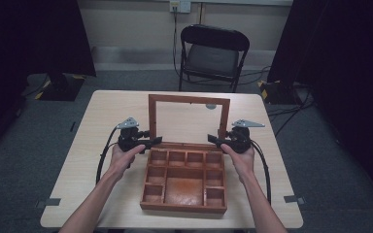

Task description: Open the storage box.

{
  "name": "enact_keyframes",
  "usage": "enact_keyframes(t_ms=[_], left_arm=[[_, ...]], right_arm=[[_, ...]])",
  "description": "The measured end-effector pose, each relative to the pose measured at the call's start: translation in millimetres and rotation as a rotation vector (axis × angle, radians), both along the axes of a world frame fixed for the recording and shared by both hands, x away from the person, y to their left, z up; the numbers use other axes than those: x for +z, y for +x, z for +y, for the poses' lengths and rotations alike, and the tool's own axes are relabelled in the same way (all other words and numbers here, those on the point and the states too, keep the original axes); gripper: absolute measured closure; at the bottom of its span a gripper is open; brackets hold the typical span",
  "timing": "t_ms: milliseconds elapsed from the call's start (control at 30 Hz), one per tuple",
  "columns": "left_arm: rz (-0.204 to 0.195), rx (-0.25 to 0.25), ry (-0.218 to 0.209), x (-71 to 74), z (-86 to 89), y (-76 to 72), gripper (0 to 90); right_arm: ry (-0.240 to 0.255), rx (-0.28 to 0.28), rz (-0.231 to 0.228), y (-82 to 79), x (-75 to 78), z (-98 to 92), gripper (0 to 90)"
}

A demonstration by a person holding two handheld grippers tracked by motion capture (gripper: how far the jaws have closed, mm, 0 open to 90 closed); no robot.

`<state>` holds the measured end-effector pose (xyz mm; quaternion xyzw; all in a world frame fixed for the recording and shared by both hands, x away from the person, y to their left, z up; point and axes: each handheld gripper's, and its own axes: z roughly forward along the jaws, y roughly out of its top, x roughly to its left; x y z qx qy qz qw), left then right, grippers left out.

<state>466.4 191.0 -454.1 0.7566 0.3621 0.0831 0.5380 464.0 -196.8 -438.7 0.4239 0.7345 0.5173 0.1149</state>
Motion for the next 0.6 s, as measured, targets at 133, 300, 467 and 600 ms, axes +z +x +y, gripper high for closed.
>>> enact_keyframes(t_ms=[133, 300, 467, 600], left_arm=[[0.018, 0.003, 0.017, -4.4, 2.5, 2.1, 44.9], [0.050, 0.012, 0.029, -10.3, 3.0, 6.0, 43.5], [0.082, 0.039, 0.012, -15.3, 6.8, 10.4, 39.9], [0.100, 0.042, 0.027, -19.6, 8.4, 11.8, 39.9]], right_arm=[[-0.001, -0.013, 0.020, 1.8, -2.9, -1.8, 34.5], [-0.003, -0.026, 0.055, 7.7, -11.8, 0.9, 34.2], [-0.022, -0.037, 0.094, 14.3, -22.2, 2.6, 34.2], [-0.003, -0.044, 0.138, 17.9, -29.3, 3.0, 32.9]])
